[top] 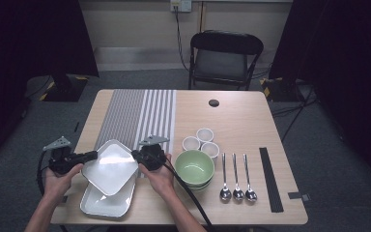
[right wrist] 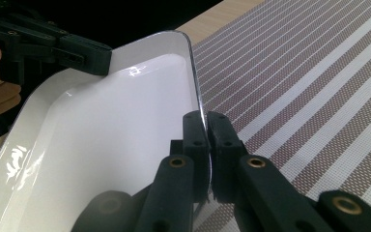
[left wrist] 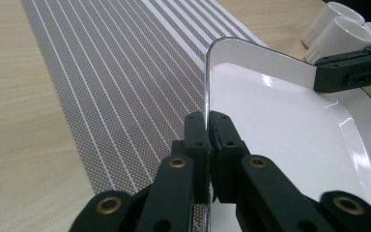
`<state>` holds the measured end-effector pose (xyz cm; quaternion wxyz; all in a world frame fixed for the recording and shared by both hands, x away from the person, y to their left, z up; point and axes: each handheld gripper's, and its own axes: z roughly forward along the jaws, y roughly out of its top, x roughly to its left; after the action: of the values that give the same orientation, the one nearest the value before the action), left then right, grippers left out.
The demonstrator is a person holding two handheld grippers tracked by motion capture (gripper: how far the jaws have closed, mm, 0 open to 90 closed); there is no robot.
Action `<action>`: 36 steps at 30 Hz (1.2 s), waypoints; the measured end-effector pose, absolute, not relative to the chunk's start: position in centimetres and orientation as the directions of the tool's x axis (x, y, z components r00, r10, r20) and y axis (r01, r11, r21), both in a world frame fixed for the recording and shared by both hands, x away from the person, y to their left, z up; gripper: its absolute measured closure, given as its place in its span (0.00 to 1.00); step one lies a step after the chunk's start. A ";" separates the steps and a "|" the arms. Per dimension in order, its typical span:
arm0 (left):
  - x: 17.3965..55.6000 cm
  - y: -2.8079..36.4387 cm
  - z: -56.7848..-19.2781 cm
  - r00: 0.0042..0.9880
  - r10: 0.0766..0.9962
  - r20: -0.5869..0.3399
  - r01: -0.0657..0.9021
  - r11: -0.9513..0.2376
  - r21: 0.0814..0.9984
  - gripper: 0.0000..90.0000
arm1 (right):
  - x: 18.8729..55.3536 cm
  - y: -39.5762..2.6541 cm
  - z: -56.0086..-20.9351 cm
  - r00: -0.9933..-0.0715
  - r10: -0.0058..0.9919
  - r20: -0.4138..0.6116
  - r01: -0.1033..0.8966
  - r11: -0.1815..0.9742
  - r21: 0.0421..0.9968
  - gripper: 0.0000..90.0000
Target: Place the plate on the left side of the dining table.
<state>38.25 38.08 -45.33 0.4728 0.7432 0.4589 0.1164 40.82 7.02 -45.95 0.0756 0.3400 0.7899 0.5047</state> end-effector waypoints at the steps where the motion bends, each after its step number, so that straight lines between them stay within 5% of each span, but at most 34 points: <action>1: 38.3 38.1 -45.3 0.555 0.790 -0.261 0.569 -0.131 0.812 0.97 | 40.8 7.0 -45.9 -0.758 0.613 0.223 0.459 0.258 0.850 0.98; 36: 40.3 38.1 -42.9 0.556 0.775 -0.300 0.549 -0.072 0.833 0.97 | 42.7 6.5 -41.7 -0.759 0.612 0.222 0.424 0.207 0.881 0.98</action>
<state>40.29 38.07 -42.90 0.5049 0.7234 0.4574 0.1120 42.66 6.52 -41.73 0.0879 0.3355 0.7720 0.5327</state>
